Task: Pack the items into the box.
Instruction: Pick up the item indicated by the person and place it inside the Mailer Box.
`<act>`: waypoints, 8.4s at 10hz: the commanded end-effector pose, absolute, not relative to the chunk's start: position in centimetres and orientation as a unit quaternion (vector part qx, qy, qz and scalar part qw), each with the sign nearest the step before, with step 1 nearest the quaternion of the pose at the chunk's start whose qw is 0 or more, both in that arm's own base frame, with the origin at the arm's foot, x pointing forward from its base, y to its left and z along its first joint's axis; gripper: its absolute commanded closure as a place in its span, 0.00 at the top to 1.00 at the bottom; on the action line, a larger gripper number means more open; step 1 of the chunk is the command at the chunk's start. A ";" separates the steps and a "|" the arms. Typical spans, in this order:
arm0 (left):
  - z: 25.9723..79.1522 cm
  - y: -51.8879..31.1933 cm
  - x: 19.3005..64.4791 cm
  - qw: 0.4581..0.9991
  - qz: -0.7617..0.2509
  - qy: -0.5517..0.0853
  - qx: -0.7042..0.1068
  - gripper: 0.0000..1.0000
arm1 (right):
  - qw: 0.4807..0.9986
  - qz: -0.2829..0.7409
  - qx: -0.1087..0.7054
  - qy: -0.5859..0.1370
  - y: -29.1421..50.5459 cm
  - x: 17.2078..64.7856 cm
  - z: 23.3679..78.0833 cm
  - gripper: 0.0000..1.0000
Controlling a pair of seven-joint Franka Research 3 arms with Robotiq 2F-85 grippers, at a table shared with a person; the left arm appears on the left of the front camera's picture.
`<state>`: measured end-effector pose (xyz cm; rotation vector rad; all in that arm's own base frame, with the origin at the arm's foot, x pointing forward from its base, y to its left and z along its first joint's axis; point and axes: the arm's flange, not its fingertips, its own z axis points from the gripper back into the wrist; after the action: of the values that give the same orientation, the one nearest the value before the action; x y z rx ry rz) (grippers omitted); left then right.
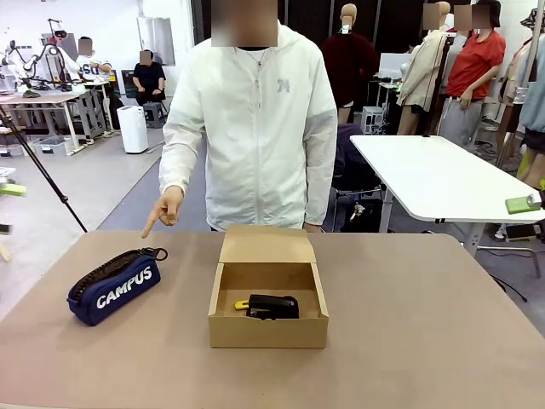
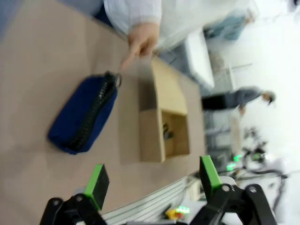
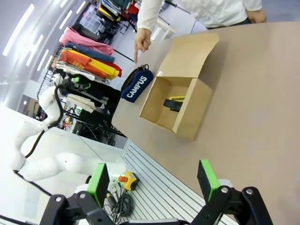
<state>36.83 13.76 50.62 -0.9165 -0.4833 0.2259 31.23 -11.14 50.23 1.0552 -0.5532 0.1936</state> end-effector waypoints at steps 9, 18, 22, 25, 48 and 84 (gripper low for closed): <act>50.0 -2.6 46.5 0.993 -0.057 -0.097 -0.027 1.00 | 0.826 0.100 0.491 -0.258 -11.4 31.1 50.3 1.00; 42.9 -3.1 51.6 0.994 -0.080 -0.076 0.012 1.00 | 0.826 0.100 0.491 -0.258 -11.4 31.1 50.3 1.00; 41.7 -3.5 52.2 0.924 -0.362 -0.112 -0.055 1.00 | 0.826 0.100 0.491 -0.258 -11.4 31.1 50.3 1.00; 41.5 -2.7 51.4 0.883 -0.456 -0.063 -0.089 1.00 | 0.826 0.100 0.491 -0.258 -11.4 31.1 50.3 1.00; 32.7 -2.6 53.2 0.917 -0.395 -0.062 -0.016 1.00 | 0.826 0.100 0.491 -0.258 -11.4 31.1 50.3 1.00; 50.8 -23.0 50.3 0.700 -0.704 -0.024 -0.118 0.00 | 0.826 0.100 0.491 -0.258 -11.4 31.1 50.3 1.00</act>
<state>48.33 -22.27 50.50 -0.2774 -0.0900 -1.4295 31.26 -11.20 50.18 1.0536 -0.5507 0.1910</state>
